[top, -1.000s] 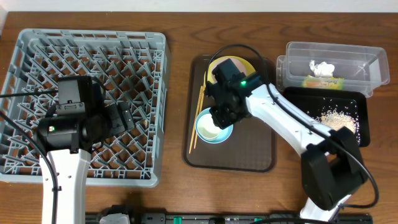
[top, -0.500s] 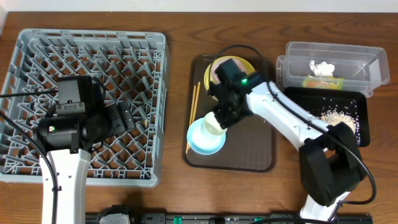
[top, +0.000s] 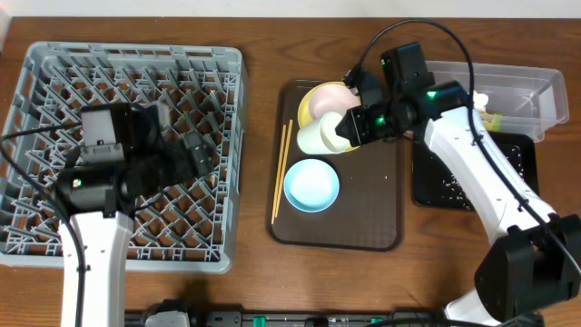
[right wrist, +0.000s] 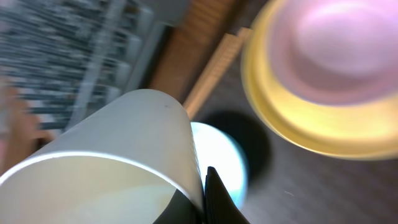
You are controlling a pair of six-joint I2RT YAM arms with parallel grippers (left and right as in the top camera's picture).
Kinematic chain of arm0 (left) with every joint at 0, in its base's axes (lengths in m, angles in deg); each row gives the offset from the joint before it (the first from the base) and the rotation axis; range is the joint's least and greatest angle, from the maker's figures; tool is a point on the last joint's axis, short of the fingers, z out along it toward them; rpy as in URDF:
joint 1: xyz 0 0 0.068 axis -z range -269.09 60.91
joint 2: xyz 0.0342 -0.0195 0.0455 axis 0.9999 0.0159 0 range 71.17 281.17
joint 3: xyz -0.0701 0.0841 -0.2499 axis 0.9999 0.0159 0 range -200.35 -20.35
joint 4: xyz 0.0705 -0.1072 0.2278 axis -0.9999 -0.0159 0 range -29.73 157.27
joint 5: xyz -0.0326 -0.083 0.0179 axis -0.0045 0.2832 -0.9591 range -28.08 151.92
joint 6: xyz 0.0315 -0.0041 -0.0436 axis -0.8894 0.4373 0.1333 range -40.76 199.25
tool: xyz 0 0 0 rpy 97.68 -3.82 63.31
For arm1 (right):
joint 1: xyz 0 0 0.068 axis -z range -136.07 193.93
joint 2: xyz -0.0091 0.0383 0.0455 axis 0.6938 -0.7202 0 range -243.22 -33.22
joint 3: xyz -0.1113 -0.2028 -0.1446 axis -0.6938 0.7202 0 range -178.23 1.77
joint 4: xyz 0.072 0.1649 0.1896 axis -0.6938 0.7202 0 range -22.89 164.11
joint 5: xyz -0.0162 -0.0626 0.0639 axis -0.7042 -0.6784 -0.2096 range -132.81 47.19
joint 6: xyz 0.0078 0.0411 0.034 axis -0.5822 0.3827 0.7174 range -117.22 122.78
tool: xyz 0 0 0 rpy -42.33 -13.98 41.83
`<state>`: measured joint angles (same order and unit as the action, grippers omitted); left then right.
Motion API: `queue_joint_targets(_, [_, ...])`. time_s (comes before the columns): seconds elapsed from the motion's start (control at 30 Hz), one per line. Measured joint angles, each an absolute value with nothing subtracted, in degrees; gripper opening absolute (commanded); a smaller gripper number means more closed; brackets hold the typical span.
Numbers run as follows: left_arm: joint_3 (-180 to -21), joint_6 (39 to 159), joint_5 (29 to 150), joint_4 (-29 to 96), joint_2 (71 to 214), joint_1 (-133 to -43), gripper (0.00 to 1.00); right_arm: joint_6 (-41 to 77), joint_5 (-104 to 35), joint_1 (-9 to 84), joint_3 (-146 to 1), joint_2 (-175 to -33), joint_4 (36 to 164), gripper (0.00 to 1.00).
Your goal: Sort waste into correct bins and load items into the dishwasher
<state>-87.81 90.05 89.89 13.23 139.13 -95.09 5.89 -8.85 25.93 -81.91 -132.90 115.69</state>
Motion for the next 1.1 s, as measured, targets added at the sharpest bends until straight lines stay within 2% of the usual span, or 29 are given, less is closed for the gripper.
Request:
queue_joint_targets(0.27, [-87.81,90.27,117.65,22.91,148.88,-94.96,0.94,6.03,13.49,27.48,-81.91,-133.31,107.89,0.01])
queue_joint_targets(0.5, [-87.81,91.34,139.11,34.08,156.53,-92.01,0.93,6.05,25.03,27.48,-81.91,-133.34,102.82,0.01])
queue_joint_targets(0.87, [-87.83,96.11,147.51,44.57,158.63,-85.16,0.93,8.08,29.90,27.51,-81.91,-133.36,98.90,0.01])
queue_joint_targets(1.0, [-87.83,100.02,147.81,50.21,158.63,-82.43,0.86,8.47,30.58,27.51,-81.91,-133.36,98.79,0.01])
queue_joint_targets(1.1, [-87.83,103.60,147.96,54.14,158.63,-80.64,0.84,8.63,30.86,27.51,-81.91,-133.36,98.49,0.01])
